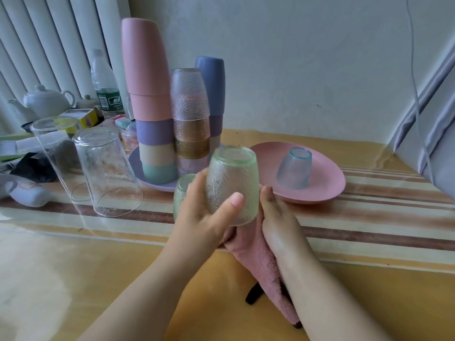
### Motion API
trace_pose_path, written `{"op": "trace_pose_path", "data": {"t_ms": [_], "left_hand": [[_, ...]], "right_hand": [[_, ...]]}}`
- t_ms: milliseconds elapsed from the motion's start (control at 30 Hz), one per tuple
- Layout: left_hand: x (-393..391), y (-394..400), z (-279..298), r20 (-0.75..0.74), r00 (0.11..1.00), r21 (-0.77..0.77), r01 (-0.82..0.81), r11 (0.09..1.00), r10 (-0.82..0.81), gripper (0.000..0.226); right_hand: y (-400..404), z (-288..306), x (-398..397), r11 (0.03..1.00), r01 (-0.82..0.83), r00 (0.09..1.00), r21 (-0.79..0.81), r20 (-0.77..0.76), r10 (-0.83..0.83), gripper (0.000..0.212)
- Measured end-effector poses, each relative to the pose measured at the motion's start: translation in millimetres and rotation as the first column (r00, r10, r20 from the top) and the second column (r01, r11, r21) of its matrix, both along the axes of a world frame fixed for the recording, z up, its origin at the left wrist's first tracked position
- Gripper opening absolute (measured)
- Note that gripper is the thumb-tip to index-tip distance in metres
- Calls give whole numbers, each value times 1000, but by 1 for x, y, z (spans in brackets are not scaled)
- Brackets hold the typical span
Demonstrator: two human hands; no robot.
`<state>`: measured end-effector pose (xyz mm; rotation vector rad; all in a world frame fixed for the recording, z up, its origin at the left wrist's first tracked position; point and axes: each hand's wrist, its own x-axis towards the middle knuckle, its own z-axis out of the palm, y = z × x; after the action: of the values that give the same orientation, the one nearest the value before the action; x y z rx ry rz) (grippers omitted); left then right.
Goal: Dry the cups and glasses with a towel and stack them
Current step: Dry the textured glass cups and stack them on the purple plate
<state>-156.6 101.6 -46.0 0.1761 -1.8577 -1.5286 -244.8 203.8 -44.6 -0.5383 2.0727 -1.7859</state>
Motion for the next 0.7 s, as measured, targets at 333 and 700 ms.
{"op": "trace_pose_path", "data": {"t_ms": [333, 700], "left_hand": [[14, -58, 5, 94, 934, -27, -345, 938, 346, 39], [-3, -59, -22, 304, 882, -164, -324, 932, 360, 82]], "right_hand": [[2, -8, -6, 998, 47, 986, -36, -155, -52, 15], [6, -10, -17, 990, 104, 981, -94, -156, -118, 14]]}}
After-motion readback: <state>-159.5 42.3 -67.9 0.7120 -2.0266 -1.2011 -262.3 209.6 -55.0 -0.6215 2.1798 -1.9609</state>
